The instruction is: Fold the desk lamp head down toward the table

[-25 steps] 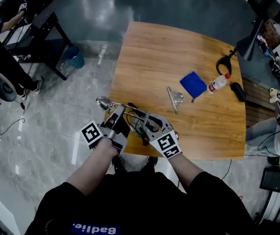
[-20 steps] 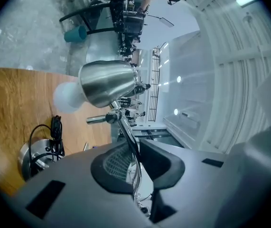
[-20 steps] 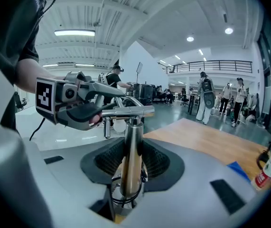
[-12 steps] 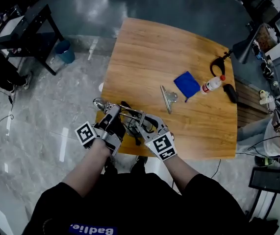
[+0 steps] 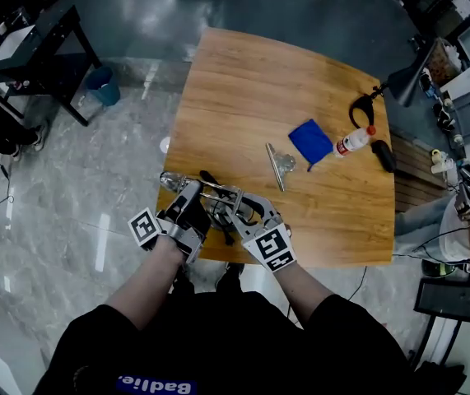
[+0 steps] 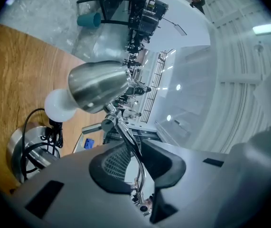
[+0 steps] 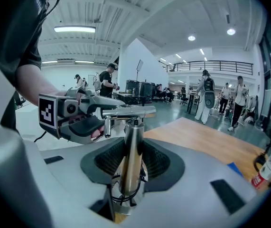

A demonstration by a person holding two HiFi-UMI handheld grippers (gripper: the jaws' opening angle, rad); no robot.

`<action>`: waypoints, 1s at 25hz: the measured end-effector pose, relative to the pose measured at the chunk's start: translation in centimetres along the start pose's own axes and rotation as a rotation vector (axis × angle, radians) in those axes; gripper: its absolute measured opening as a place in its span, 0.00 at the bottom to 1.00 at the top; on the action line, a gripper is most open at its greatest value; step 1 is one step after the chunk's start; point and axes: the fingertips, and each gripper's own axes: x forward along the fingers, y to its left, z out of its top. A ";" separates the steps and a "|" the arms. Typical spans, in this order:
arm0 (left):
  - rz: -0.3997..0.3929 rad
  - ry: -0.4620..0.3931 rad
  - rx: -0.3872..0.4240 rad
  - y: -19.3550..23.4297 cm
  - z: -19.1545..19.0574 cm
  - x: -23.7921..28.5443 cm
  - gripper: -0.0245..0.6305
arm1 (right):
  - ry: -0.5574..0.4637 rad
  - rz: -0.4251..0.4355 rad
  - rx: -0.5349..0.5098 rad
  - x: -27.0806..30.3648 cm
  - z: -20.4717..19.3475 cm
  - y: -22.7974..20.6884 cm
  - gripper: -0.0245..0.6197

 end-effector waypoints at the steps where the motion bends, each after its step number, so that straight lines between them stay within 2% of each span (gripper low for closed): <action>1: -0.010 -0.004 -0.014 0.2 0.0 0.0 0.15 | 0.001 0.001 -0.002 0.0 0.0 0.0 0.22; 5: -0.046 -0.044 -0.071 0.7 0.2 -0.3 0.15 | 0.007 0.001 -0.008 0.1 0.0 0.1 0.22; 15: -0.075 -0.005 -0.143 2.6 0.0 -0.5 0.20 | 0.023 -0.004 -0.011 0.2 0.0 0.3 0.22; 21: -0.089 0.022 -0.149 2.9 -0.3 -0.3 0.20 | 0.030 -0.011 -0.008 0.1 -0.2 0.2 0.22; 25: -0.053 0.048 -0.124 2.7 -0.3 -0.4 0.20 | 0.036 -0.016 -0.004 0.1 -0.1 0.2 0.22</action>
